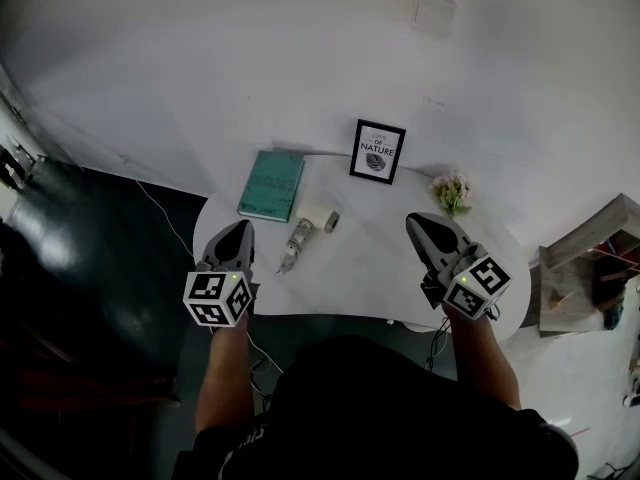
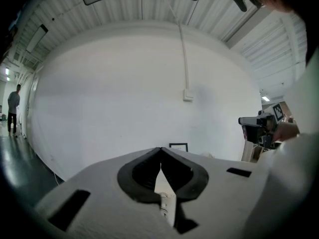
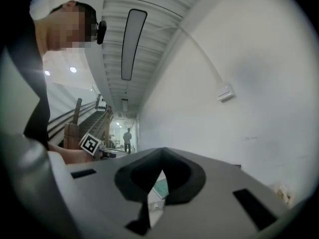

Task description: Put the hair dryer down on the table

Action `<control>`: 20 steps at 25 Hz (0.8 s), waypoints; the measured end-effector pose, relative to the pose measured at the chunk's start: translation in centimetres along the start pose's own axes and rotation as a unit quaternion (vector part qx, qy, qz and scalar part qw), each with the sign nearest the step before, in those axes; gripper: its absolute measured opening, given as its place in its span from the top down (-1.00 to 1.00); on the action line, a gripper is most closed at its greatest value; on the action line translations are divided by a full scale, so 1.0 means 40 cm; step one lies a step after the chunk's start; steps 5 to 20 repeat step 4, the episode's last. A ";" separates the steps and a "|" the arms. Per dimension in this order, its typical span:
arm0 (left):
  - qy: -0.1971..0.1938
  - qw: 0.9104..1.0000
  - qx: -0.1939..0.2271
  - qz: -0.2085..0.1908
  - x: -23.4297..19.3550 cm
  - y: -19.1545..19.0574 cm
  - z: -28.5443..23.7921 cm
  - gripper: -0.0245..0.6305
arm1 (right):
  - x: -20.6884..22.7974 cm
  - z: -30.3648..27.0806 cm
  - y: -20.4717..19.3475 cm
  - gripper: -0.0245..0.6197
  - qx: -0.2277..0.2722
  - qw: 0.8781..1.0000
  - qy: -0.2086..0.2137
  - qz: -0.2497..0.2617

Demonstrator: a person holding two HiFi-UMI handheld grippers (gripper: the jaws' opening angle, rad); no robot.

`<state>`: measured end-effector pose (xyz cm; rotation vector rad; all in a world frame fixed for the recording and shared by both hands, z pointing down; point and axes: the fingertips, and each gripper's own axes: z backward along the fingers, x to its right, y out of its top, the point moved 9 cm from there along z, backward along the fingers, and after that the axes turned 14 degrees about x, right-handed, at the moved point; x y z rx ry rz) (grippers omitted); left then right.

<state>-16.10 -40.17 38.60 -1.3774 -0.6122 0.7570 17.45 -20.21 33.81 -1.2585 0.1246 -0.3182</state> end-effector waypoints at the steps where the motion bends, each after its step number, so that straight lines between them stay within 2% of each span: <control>1: -0.004 1.000 0.001 -0.005 -0.001 0.007 -0.006 0.90 | 0.000 -0.003 0.002 0.91 0.000 1.000 0.001 0.002; 4: -0.018 1.000 0.002 -0.022 -0.003 0.033 -0.028 0.90 | -0.003 -0.018 0.016 0.91 0.002 1.000 0.009 0.012; 20: -0.018 1.000 0.002 -0.022 -0.003 0.033 -0.028 0.90 | -0.003 -0.018 0.016 0.91 0.002 1.000 0.009 0.012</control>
